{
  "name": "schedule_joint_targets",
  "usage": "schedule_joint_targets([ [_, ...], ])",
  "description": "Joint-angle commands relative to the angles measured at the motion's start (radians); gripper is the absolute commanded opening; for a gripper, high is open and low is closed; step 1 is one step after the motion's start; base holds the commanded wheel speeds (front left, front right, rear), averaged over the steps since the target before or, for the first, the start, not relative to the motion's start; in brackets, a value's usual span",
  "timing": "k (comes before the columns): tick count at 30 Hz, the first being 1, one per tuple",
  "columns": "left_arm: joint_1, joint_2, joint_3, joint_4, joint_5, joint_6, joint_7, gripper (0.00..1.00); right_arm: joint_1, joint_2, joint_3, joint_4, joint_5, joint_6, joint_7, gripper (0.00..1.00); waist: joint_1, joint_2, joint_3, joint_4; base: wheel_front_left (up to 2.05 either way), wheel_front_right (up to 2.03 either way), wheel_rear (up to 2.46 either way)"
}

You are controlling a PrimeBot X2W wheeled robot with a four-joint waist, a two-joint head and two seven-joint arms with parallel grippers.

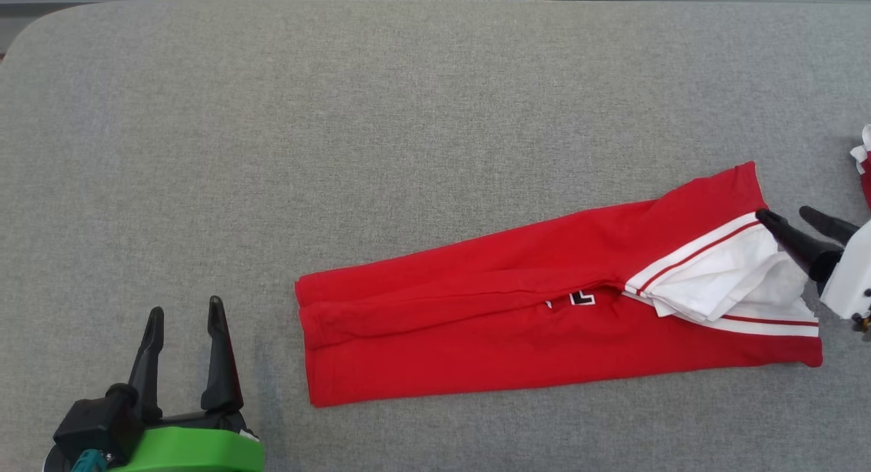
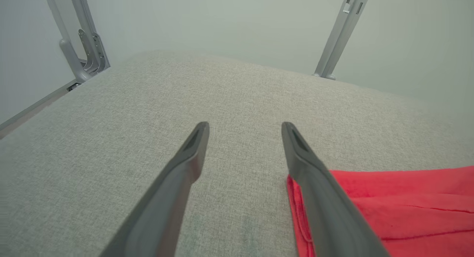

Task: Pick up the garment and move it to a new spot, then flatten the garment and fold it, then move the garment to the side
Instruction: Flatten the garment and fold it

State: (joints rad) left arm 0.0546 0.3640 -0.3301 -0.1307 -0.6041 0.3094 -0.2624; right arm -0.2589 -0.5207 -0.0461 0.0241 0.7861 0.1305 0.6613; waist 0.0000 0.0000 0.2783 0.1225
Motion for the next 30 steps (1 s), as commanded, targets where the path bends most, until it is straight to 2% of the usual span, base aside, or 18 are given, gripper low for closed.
schedule_joint_targets([
  [1, 0.011, -0.005, 0.007, 0.000, 0.014, -0.011, -0.002, 1.00, -0.004, -0.013, -0.009, -0.007, -0.001, 0.000, 0.008, 1.00, 0.0000, 0.0000, -0.004, 0.002, 0.00, 0.00, 0.00],
  [5, 0.031, -0.033, 0.043, 0.015, 0.035, -0.048, -0.002, 1.00, 0.012, -0.025, -0.029, -0.013, -0.028, 0.000, 0.065, 1.00, 0.0000, 0.0000, -0.011, -0.001, 0.00, 0.00, 0.00],
  [9, 0.032, -0.058, 0.057, 0.031, 0.053, -0.082, -0.003, 1.00, 0.002, -0.007, -0.015, 0.021, -0.057, 0.000, 0.106, 1.00, 0.0000, 0.0000, -0.010, -0.002, 0.00, 0.00, 0.00],
  [18, 0.003, -0.090, 0.072, 0.068, 0.082, -0.135, -0.003, 1.00, -0.074, 0.029, 0.040, 0.181, -0.164, 0.000, 0.087, 1.00, 0.0000, 0.0000, 0.017, 0.025, 0.00, 0.00, 0.00],
  [25, -0.005, -0.111, 0.081, 0.089, 0.095, -0.153, -0.003, 1.00, -0.097, 0.053, 0.067, 0.282, -0.134, 0.000, 0.127, 1.00, 0.0000, 0.0000, 0.040, 0.054, 0.00, 0.00, 0.00],
  [30, -0.006, -0.126, 0.098, 0.102, 0.101, -0.167, -0.003, 1.00, -0.088, 0.104, 0.104, 0.287, -0.035, 0.004, 0.195, 1.00, 0.0000, 0.0000, 0.045, 0.061, 0.00, 0.00, 0.00],
])
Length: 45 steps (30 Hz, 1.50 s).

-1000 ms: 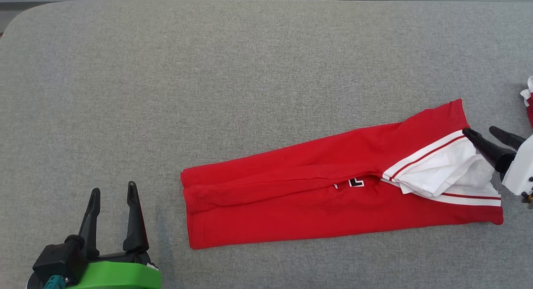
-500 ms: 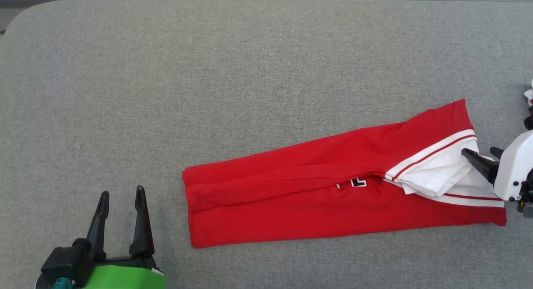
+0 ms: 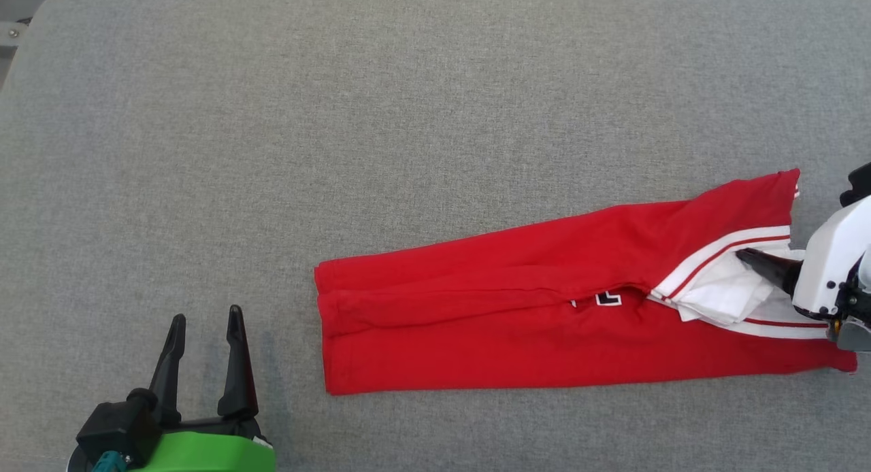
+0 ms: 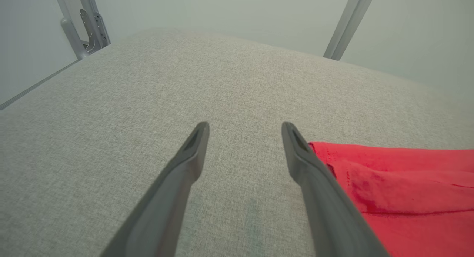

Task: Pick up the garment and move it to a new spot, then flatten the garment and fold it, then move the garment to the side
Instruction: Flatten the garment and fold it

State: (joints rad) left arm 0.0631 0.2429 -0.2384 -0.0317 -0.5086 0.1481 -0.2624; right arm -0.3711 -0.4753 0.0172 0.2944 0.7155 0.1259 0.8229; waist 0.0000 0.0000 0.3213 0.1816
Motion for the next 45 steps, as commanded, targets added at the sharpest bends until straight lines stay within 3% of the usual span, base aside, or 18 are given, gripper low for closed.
schedule_joint_targets([
  [1, -0.013, -0.008, 0.010, 0.006, 0.009, -0.007, -0.003, 1.00, 0.024, 0.067, 0.044, 0.011, 0.057, 0.009, 0.046, 1.00, 0.0000, 0.0000, 0.002, 0.002, 0.00, 0.00, 0.00],
  [4, -0.008, -0.020, 0.021, 0.014, 0.015, -0.016, -0.003, 1.00, 0.027, 0.075, 0.057, -0.007, 0.106, 0.009, 0.078, 1.00, 0.0000, 0.0000, 0.000, 0.001, 0.00, 0.00, 0.00],
  [5, -0.006, -0.024, 0.023, 0.017, 0.019, -0.019, -0.003, 1.00, 0.030, 0.071, 0.057, -0.012, 0.114, 0.009, 0.082, 0.83, 0.0000, 0.0000, -0.001, 0.000, 0.00, 0.00, 0.00],
  [6, -0.005, -0.028, 0.025, 0.020, 0.021, -0.023, -0.003, 1.00, 0.035, 0.065, 0.059, -0.017, 0.119, 0.008, 0.084, 0.35, 0.0000, 0.0000, -0.004, -0.001, 0.00, 0.00, 0.00],
  [7, -0.005, -0.030, 0.027, 0.023, 0.023, -0.025, -0.003, 1.00, 0.039, 0.061, 0.061, -0.022, 0.124, 0.008, 0.086, 0.00, 0.0000, 0.0000, -0.005, -0.001, 0.00, 0.00, 0.00],
  [16, 0.002, -0.053, 0.051, 0.042, 0.039, -0.045, -0.003, 1.00, 0.027, 0.026, -0.013, -0.012, 0.164, 0.004, 0.051, 0.00, 0.0000, 0.0000, -0.023, -0.023, 0.00, 0.00, 0.00],
  [30, 0.008, -0.078, 0.079, 0.062, 0.057, -0.071, -0.003, 1.00, 0.030, -0.045, -0.259, -0.037, 0.146, 0.004, 0.069, 0.00, 0.0000, 0.0000, -0.053, -0.088, 0.00, 0.00, 0.00],
  [37, -0.008, -0.086, 0.076, 0.076, 0.066, -0.085, -0.003, 1.00, 0.101, 0.039, -0.303, -0.272, 0.214, 0.005, 0.146, 0.00, 0.0000, 0.0000, -0.071, -0.101, 0.00, 0.00, 0.00],
  [41, -0.007, -0.085, 0.080, 0.083, 0.071, -0.088, -0.003, 1.00, 0.174, 0.156, -0.236, -0.454, 0.214, 0.005, 0.161, 0.00, 0.0000, 0.0000, -0.073, -0.117, 0.00, 0.00, 0.00],
  [45, -0.019, -0.084, 0.074, 0.101, 0.064, -0.096, -0.003, 1.00, 0.209, 0.296, -0.116, -0.549, 0.110, 0.005, 0.120, 0.00, 0.0000, 0.0000, -0.072, -0.130, 0.00, 0.00, 0.00],
])
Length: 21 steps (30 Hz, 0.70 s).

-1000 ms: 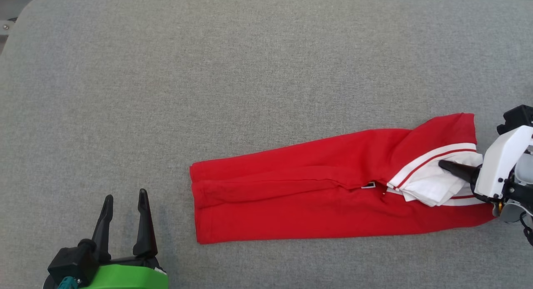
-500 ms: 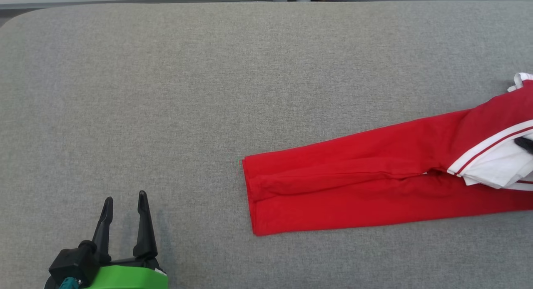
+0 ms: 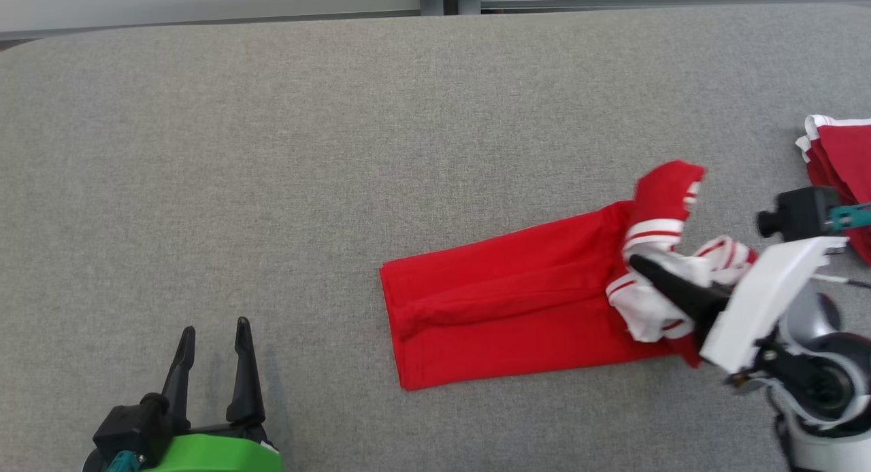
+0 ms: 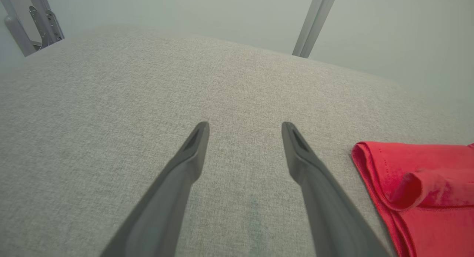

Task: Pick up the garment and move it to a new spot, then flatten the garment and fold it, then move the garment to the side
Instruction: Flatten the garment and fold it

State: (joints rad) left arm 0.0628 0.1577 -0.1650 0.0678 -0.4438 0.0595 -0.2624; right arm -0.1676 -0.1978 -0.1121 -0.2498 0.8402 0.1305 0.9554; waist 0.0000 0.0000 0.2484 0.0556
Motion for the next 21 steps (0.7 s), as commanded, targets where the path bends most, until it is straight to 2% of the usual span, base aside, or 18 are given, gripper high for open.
schedule_joint_targets([
  [1, -0.024, -0.001, -0.002, 0.005, 0.000, -0.007, -0.003, 1.00, 0.006, 0.059, 0.046, -0.006, -0.047, 0.000, -0.033, 0.00, 0.0000, 0.0000, 0.001, -0.006, 0.00, 0.00, 0.00],
  [4, -0.033, -0.006, -0.012, 0.020, 0.003, -0.009, -0.003, 1.00, -0.002, 0.128, 0.130, 0.053, -0.131, 0.000, -0.125, 0.00, 0.0000, 0.0000, -0.004, -0.006, 0.00, 0.00, 0.00],
  [6, -0.040, -0.007, -0.020, 0.029, 0.005, -0.012, -0.002, 1.00, -0.013, 0.142, 0.181, 0.119, -0.174, 0.000, -0.213, 0.00, 0.0000, 0.0000, -0.010, -0.002, 0.00, 0.00, 0.00],
  [14, -0.066, -0.009, -0.041, 0.062, 0.006, -0.022, 0.001, 1.00, -0.102, 0.146, 0.456, 0.443, -0.089, 0.000, -0.597, 0.00, 0.0000, 0.0000, -0.021, 0.034, 0.00, 0.00, 0.00],
  [21, -0.061, -0.021, -0.044, 0.082, 0.000, -0.020, -0.001, 1.00, -0.229, 0.147, 0.612, 0.626, 0.032, 0.000, -0.757, 0.00, 0.0000, 0.0000, -0.028, 0.056, 0.00, 0.00, 0.00],
])
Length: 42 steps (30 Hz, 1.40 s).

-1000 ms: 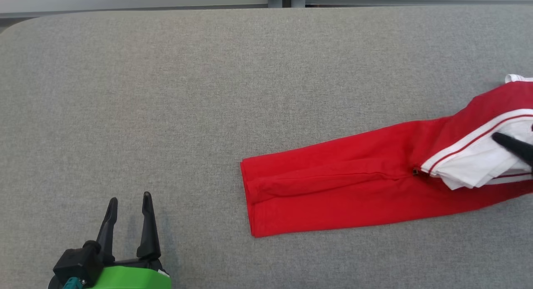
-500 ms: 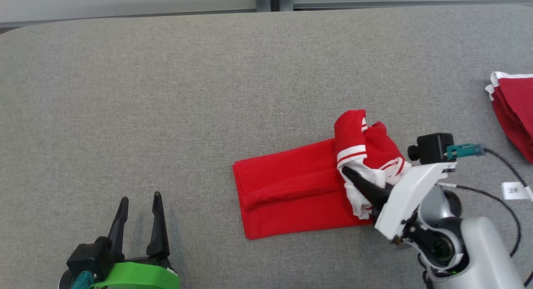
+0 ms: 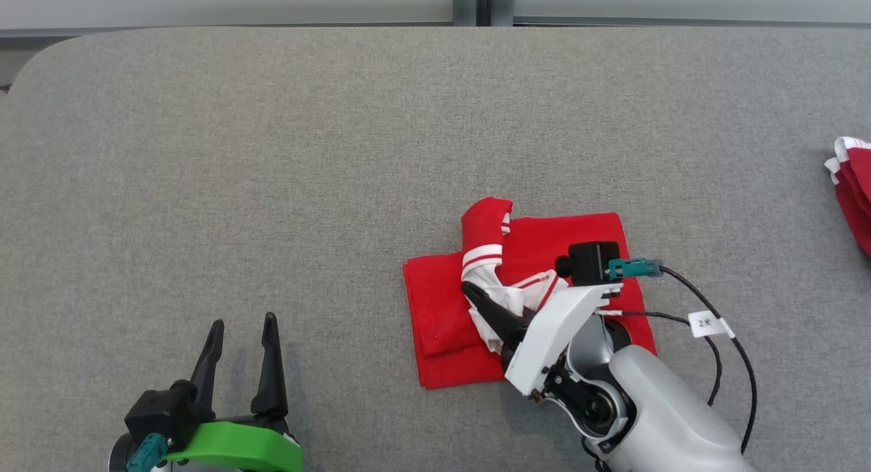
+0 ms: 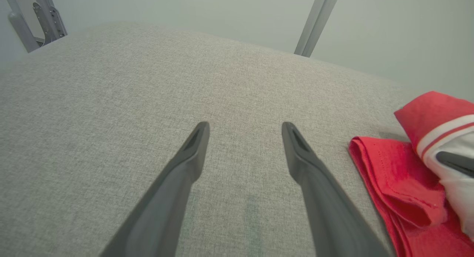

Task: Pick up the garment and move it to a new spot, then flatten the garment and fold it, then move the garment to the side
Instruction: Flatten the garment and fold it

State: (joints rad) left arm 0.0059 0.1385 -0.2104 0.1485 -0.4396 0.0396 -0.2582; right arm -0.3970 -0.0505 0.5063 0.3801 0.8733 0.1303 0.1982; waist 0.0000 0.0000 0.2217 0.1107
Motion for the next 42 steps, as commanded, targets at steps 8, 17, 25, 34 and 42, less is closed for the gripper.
schedule_joint_targets([
  [8, 0.006, -0.010, 0.007, 0.010, -0.005, -0.001, -0.007, 1.00, -0.085, -0.001, 0.145, 0.098, 0.093, 0.000, -0.071, 0.00, 0.0000, 0.0000, -0.013, 0.005, 0.00, 0.00, 0.00],
  [17, 0.012, -0.010, 0.028, 0.014, -0.002, -0.001, -0.007, 1.00, -0.130, -0.001, 0.210, 0.171, 0.098, 0.000, -0.084, 0.00, 0.0000, 0.0000, -0.010, -0.015, 0.00, 0.00, 0.00],
  [25, 0.017, -0.015, 0.038, 0.018, 0.003, -0.006, -0.008, 1.00, -0.110, 0.000, 0.240, 0.105, 0.077, 0.000, -0.044, 1.00, 0.0000, 0.0000, -0.015, -0.035, 0.00, 0.00, 0.00],
  [34, 0.032, -0.009, 0.051, 0.015, 0.002, 0.001, -0.008, 1.00, -0.017, -0.002, 0.093, -0.150, -0.018, 0.000, 0.036, 1.00, 0.0000, 0.0000, -0.041, -0.058, 0.00, 0.00, 0.00],
  [42, 0.036, -0.005, 0.046, 0.003, 0.004, 0.004, -0.007, 1.00, 0.103, -0.002, -0.230, -0.414, -0.233, 0.000, 0.218, 1.00, 0.0000, 0.0000, -0.040, -0.060, 0.00, 0.00, 0.00],
])
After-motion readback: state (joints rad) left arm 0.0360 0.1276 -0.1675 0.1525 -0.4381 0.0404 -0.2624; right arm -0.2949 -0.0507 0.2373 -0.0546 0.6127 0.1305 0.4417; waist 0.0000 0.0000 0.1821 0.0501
